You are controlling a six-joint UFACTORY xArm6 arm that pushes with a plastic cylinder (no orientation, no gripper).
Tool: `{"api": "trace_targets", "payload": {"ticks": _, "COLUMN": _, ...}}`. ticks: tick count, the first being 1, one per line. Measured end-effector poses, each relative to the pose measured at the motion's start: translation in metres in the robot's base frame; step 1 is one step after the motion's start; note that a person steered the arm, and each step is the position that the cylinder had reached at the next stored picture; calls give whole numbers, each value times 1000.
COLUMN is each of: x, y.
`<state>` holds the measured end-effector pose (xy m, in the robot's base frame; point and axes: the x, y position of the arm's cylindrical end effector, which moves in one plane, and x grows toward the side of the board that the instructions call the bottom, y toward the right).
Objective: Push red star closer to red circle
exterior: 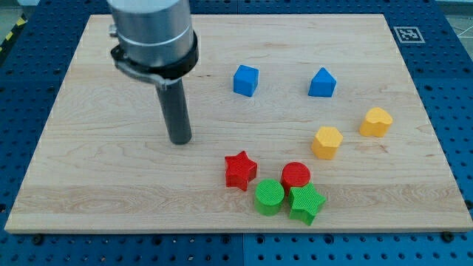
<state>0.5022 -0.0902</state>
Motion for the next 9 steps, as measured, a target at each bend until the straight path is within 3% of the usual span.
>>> {"api": "trace_targets", "payload": {"ticks": 4, "x": 31, "y": 68}}
{"api": "trace_targets", "payload": {"ticks": 7, "x": 37, "y": 33}}
{"api": "trace_targets", "payload": {"ticks": 9, "x": 62, "y": 69}}
